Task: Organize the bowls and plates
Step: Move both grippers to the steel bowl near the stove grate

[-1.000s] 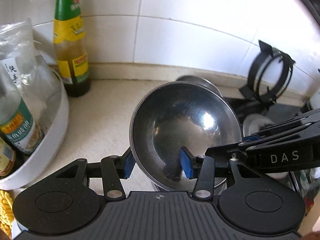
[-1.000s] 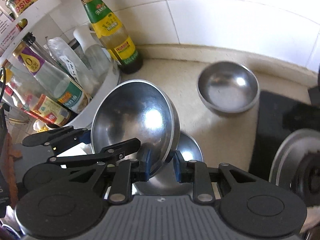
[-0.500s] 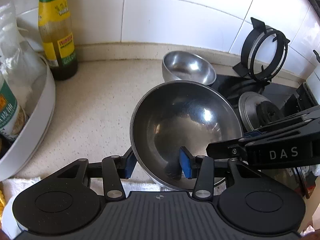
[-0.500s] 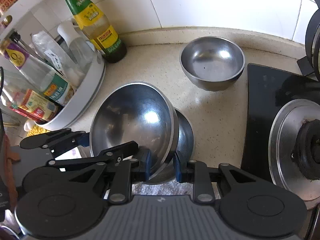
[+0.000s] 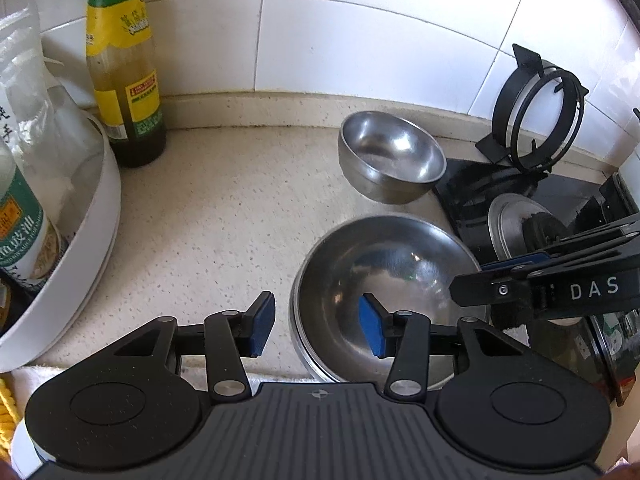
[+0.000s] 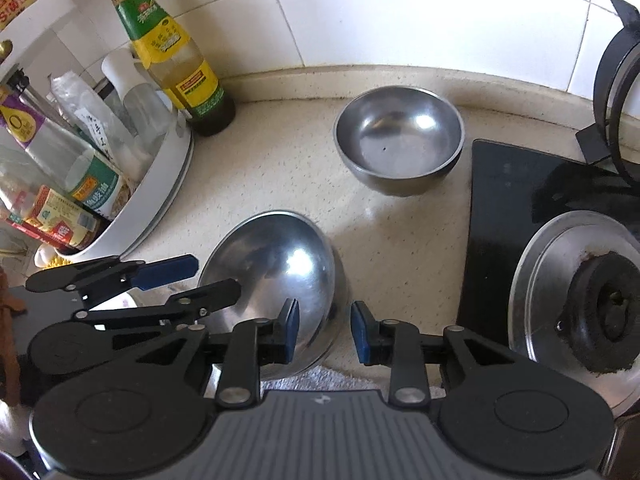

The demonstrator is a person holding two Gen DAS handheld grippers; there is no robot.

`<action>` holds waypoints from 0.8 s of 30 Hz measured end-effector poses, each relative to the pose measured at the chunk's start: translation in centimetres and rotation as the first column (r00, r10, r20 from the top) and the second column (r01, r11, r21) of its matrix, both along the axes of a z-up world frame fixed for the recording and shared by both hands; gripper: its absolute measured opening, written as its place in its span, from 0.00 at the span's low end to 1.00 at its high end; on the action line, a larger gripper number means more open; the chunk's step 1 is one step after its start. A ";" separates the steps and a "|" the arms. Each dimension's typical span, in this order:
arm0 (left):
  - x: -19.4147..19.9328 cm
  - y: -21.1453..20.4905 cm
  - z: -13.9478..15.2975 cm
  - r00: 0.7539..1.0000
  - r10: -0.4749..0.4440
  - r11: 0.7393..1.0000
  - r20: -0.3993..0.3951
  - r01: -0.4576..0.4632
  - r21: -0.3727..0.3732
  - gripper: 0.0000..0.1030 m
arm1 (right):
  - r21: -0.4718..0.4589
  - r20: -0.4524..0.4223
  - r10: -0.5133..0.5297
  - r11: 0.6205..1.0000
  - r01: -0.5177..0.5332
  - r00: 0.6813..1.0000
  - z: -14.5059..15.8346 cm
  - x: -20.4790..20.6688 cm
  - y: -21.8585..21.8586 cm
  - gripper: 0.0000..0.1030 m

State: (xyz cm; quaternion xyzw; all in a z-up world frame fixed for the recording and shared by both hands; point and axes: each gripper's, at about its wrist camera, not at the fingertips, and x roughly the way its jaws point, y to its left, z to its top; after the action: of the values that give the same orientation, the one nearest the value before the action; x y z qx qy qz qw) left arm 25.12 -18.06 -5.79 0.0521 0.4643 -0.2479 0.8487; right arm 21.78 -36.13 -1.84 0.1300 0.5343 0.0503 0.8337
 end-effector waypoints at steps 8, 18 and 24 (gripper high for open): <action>0.2 0.0 0.7 1.000 0.004 1.000 0.027 -0.004 0.015 0.59 | 0.014 0.002 -0.009 1.000 0.009 1.000 0.0 -0.1 -0.2 0.50; 0.4 -0.7 1.2 0.999 -0.010 0.999 0.054 0.008 0.049 0.67 | 0.011 0.024 -0.008 1.000 0.008 1.000 0.6 -0.6 -0.4 0.50; 1.0 -1.8 2.0 0.996 -0.025 0.998 0.084 0.020 0.061 0.74 | -0.001 0.051 -0.040 0.999 0.040 0.998 1.5 -0.2 -1.7 0.54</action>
State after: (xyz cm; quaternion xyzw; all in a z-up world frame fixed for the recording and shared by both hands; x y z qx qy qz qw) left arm 26.12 -19.89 -3.77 0.0934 0.4346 -0.2408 0.8628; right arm 21.62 -37.81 -0.31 0.1385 0.5102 0.0363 0.8480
